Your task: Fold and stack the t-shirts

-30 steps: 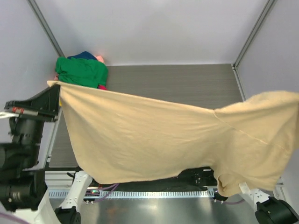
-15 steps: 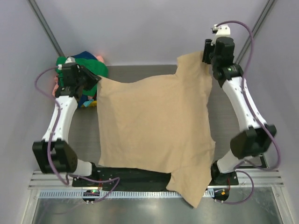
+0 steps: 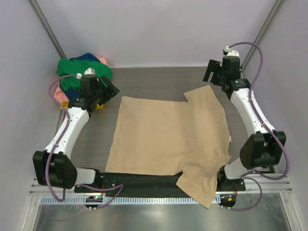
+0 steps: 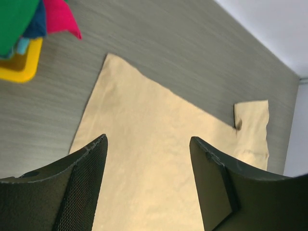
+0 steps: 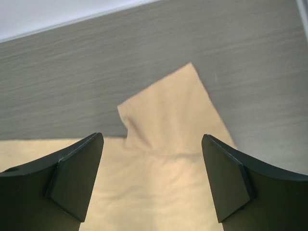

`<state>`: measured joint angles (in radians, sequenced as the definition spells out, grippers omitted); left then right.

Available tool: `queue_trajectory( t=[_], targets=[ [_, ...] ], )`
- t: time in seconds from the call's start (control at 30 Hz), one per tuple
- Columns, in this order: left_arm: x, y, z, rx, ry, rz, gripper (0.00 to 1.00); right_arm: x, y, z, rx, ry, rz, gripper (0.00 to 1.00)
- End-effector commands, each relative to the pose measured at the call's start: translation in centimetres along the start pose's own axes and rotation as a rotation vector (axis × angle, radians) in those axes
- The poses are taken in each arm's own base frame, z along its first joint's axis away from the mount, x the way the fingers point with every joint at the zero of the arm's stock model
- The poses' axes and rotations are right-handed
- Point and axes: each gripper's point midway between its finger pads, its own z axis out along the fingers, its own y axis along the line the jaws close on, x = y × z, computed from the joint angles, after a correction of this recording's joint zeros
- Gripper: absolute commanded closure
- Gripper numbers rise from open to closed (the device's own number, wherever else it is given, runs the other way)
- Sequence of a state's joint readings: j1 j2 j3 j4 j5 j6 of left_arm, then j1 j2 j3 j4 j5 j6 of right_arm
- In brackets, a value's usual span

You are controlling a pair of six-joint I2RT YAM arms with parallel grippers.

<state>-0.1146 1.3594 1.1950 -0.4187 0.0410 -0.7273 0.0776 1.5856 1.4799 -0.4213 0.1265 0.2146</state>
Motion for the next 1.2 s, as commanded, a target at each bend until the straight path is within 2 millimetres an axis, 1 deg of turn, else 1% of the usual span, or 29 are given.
queue_trajectory(
  t=[0.0,0.03,0.07,0.1,0.13,0.2,0.23,0.27,0.33,0.37,0.4,0.43,0.5,0.57,0.63,0.67,0.7,0.8,0.83,0.87,0.9,0.93,0.97,1.0,1.03,1.07,1.1,1.13,1.17],
  targets=[
    [2.7,1.8,0.2,-0.059,0.011,0.023,0.30,4.5,-0.6,-1.8,0.007,0.091,0.125,0.11],
    [3.6,1.8,0.5,-0.048,0.024,0.023,0.30,6.2,-1.0,-1.8,0.032,0.133,0.139,0.11],
    [4.5,2.1,1.0,-0.056,0.044,0.022,0.32,9.1,-1.9,-1.6,0.068,0.199,0.150,0.11],
    [6.1,2.0,1.4,-0.056,0.075,0.038,0.32,10.6,-2.5,-1.8,0.103,0.236,0.169,0.11],
    [6.6,1.9,1.9,-0.053,0.083,0.046,0.32,11.9,-3.0,-1.8,0.127,0.264,0.171,0.11],
    [8.8,2.4,4.1,-0.084,0.145,0.074,0.32,14.8,-4.4,-1.5,0.193,0.330,0.167,0.11],
    [8.7,1.9,4.1,-0.073,0.142,0.080,0.32,15.2,-4.5,-1.3,0.205,0.338,0.168,0.11],
    [10.0,2.7,5.6,-0.103,0.190,0.085,0.33,16.1,-5.0,-1.1,0.222,0.366,0.170,0.11],
    [10.4,2.2,6.9,-0.105,0.214,0.092,0.34,17.7,-4.9,-0.1,0.221,0.424,0.171,0.13],
    [11.9,3.2,8.5,-0.140,0.259,0.097,0.35,18.3,-5.1,0.2,0.225,0.443,0.172,0.13],
    [12.2,3.2,9.1,-0.146,0.271,0.099,0.35,18.6,-5.1,0.5,0.228,0.457,0.171,0.14],
    [11.9,2.7,10.1,-0.144,0.270,0.103,0.35,19.8,-5.4,1.2,0.244,0.492,0.169,0.14],
    [13.2,3.8,12.0,-0.199,0.316,0.101,0.36,20.0,-5.4,2.2,0.254,0.502,0.165,0.15],
    [12.6,3.5,13.4,-0.218,0.309,0.095,0.36,20.8,-5.7,3.8,0.276,0.532,0.151,0.15],
    [13.8,5.0,14.9,-0.285,0.341,0.090,0.37,22.5,-6.1,5.6,0.302,0.579,0.137,0.15],
    [13.2,4.6,15.6,-0.289,0.330,0.086,0.37,21.5,-5.8,6.7,0.296,0.559,0.139,0.16],
    [14.0,5.7,16.4,-0.326,0.348,0.091,0.36,21.6,-5.9,7.5,0.302,0.563,0.144,0.16],
    [13.2,5.5,18.0,-0.349,0.334,0.083,0.37,21.9,-5.7,10.9,0.302,0.584,0.147,0.17],
    [13.8,6.4,18.9,-0.372,0.349,0.080,0.37,20.3,-5.2,12.3,0.289,0.552,0.152,0.17],
    [12.4,5.8,19.8,-0.360,0.323,0.070,0.37,21.8,-5.5,13.5,0.298,0.595,0.142,0.17],
    [12.5,6.2,20.3,-0.377,0.332,0.066,0.38,21.6,-5.3,14.3,0.295,0.594,0.143,0.17],
    [12.1,6.5,20.8,-0.387,0.332,0.058,0.37,19.2,-4.6,15.8,0.276,0.545,0.152,0.17],
    [12.2,7.3,21.8,-0.404,0.343,0.050,0.38,20.9,-4.7,17.1,0.278,0.589,0.143,0.17],
    [10.7,6.5,22.4,-0.392,0.322,0.042,0.38,20.6,-4.4,17.9,0.263,0.589,0.136,0.17],
    [10.0,6.3,22.9,-0.387,0.312,0.036,0.38,17.6,-3.6,19.6,0.239,0.524,0.142,0.17],
    [10.2,7.2,23.8,-0.402,0.322,0.025,0.38,17.5,-3.4,20.1,0.234,0.535,0.135,0.17],
    [9.8,7.2,24.1,-0.404,0.325,0.020,0.38,18.9,-3.6,21.5,0.240,0.564,0.125,0.17],
    [7.8,5.7,24.9,-0.369,0.286,0.014,0.38,15.5,-2.7,22.6,0.204,0.489,0.138,0.17],
    [8.0,6.7,25.4,-0.396,0.308,0.010,0.38,15.1,-2.2,23.0,0.179,0.488,0.139,0.17]
  ],
)
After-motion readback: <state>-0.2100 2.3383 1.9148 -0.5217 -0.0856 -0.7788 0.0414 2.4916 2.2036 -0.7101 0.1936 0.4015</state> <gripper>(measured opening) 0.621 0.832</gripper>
